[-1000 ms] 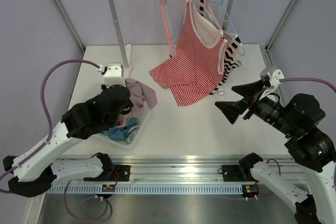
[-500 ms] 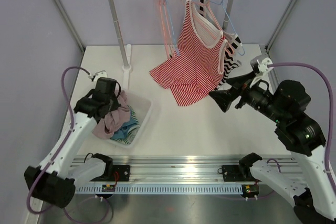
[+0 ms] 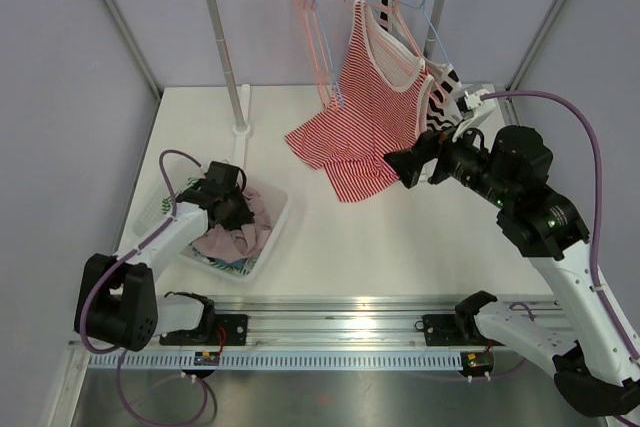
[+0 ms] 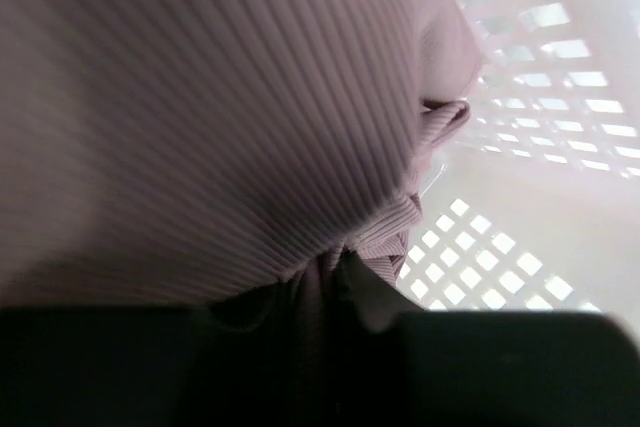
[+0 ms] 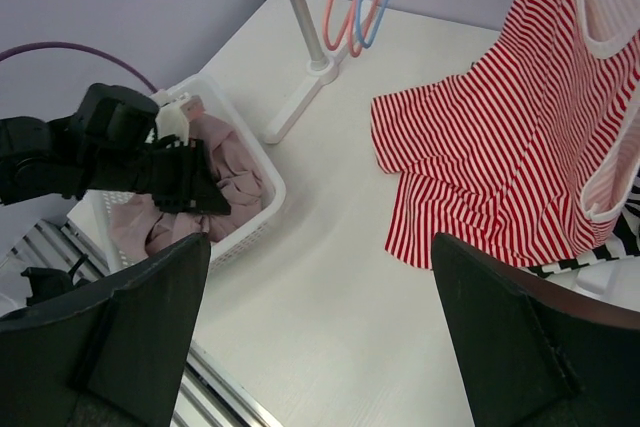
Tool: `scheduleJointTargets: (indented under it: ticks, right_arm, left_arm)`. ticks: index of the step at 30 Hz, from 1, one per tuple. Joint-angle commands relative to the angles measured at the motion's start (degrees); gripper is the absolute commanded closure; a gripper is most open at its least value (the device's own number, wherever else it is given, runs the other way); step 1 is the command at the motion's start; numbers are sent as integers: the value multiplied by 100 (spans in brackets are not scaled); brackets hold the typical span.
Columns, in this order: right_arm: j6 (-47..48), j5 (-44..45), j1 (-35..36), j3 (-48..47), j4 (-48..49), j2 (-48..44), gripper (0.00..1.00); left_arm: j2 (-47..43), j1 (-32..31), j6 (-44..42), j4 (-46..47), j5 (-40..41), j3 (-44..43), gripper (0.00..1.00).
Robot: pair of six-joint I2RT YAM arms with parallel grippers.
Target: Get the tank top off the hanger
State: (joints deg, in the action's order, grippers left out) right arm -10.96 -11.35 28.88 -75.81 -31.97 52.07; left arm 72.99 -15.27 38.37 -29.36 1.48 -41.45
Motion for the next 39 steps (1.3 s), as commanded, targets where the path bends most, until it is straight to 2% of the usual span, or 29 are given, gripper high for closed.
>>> scheduleJointTargets:
  ticks: [1,2,3,5,6,7,9,13,16,19,21,24,25,28,33,37,39]
  right_arm:
    - [50,475,30,-197,208,57,0]
    - [68,615,30,-215,261,75,1]
    - [137,678,30,-293,261,127,0]
    - [147,1202,30,-443,200,233,0]
    - [260,1449,30,-539,182,390,1]
    - [322,1661,30,-758,138,478,1]
    - [558,2136,38,-1066,-81,872,0]
    - [972,2664,-84,-2433,-704,1874,1]
    - [1061,2569,-417,-3270,-1013,2622,1]
    - [1447,2060,-707,-3912,-1110,3211,0]
    - [1614,1953,-823,-4239,-1092,3631,5]
    - [1991,1812,-893,-4740,-891,4107,21]
    - [2019,1725,-928,-5002,-873,4257,22]
    - [2063,1480,-1060,-5943,-1336,4986,33]
    - [2300,1286,-1174,-6981,-1725,5936,40]
    - [2186,751,-1280,-7096,-1708,6209,43]
    - [2134,521,-1315,-7201,-1751,6367,50]
  left_arm:
    - [-625,41,197,20,300,-55,74]
    - [-785,41,188,-182,457,-213,69]
    - [-1056,41,180,-297,529,-301,49]
    - [-1339,41,118,-665,660,-521,33]
    - [-1453,41,109,-806,739,-739,20]
    - [-1594,41,40,-921,792,-855,11]
    - [-1963,41,-22,-1290,924,-1196,1]
    - [-2605,41,-574,-1590,750,-1637,1]
    - [-3105,33,-1084,-1555,179,-1839,1]
    - [-3493,33,-1567,-1546,-410,-1919,1]
    - [-3816,33,-1788,-1502,-709,-1823,1]
    - [-4134,33,-2114,-1353,-947,-1498,1]
    - [-4326,33,-2193,-1326,-973,-1410,1]
    - [-4793,33,-2264,-1055,-1079,-971,1]
    - [-5409,33,-2246,-852,-1044,-636,1]
    - [-5401,33,-2211,-825,-930,-574,1]
    - [-5269,33,-2211,-843,-956,-592,1]
